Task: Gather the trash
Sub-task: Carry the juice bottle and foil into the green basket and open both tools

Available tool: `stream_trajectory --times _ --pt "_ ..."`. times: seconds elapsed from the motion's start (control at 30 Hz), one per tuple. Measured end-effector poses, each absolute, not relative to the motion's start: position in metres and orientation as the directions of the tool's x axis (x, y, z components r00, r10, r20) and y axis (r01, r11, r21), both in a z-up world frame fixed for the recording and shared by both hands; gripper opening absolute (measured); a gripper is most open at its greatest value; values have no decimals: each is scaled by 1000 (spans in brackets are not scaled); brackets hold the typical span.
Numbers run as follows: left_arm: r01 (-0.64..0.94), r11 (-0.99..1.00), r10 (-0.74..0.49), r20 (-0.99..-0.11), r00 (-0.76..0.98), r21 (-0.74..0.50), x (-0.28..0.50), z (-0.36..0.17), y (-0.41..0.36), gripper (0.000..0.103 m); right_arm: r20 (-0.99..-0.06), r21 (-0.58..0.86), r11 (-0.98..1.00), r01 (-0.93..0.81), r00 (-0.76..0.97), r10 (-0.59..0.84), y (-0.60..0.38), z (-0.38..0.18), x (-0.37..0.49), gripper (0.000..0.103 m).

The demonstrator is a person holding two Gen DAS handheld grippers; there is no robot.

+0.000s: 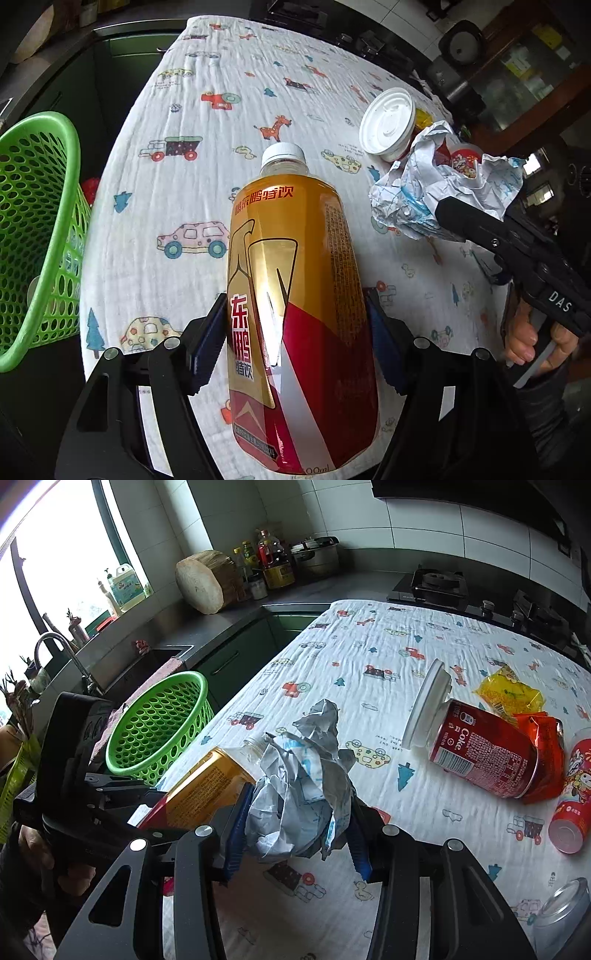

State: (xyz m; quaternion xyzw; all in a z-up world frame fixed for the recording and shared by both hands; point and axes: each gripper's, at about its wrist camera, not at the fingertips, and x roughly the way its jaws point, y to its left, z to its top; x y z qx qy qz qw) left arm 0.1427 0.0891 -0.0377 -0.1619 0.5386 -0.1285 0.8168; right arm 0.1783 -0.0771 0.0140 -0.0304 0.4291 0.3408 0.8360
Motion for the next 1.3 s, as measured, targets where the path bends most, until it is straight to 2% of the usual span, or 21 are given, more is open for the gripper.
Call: stream_trajectory --times 0.2,0.43,0.57,0.8,1.03,1.3 --pt "-19 915 -342 -802 490 -402 125 -10 145 70 -731 236 733 -638 380 566 -41 25 177 45" --pt "-174 923 -193 -803 564 -344 118 8 244 70 -724 228 668 -708 336 603 31 37 179 45" --pt "-266 926 -71 -817 572 -267 119 6 294 70 -722 245 636 -732 300 623 73 37 184 45" --pt "-348 889 -68 -837 543 -298 129 -29 359 71 -735 271 592 -759 233 637 139 27 189 45" --pt "-370 867 -96 -840 534 -334 130 -55 377 72 -752 292 575 -764 188 632 180 11 198 45" --pt "-389 849 -95 -828 552 -357 114 -56 391 77 -766 325 568 -756 142 626 210 -10 207 45"
